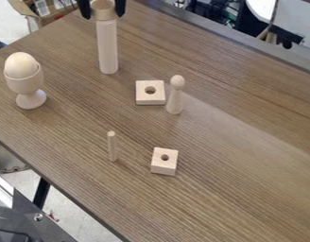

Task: Put the cup to the of stick

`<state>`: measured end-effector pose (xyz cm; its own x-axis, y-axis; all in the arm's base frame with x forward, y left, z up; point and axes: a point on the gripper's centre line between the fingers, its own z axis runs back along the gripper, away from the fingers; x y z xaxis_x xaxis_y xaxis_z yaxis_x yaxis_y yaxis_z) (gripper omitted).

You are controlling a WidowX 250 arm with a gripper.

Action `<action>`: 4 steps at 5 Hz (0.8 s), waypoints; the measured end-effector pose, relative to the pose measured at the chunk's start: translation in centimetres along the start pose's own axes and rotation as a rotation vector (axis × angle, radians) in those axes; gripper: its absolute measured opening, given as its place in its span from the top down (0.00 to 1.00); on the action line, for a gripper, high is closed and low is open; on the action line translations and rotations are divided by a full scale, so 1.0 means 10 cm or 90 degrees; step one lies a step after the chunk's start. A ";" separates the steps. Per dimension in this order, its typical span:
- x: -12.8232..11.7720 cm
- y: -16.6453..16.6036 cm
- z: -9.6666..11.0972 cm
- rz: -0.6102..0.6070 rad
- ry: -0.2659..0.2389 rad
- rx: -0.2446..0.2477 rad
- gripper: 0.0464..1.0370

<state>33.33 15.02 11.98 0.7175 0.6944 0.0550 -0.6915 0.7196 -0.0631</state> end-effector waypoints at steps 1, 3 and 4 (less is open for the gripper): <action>0.00 -0.01 0.00 -0.002 0.000 0.002 0.30; -0.02 -0.04 -0.01 -0.006 0.000 0.003 0.30; -0.03 -0.03 -0.02 -0.005 0.003 0.004 0.30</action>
<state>33.33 14.57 11.80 0.7232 0.6888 0.0507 -0.6865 0.7250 -0.0559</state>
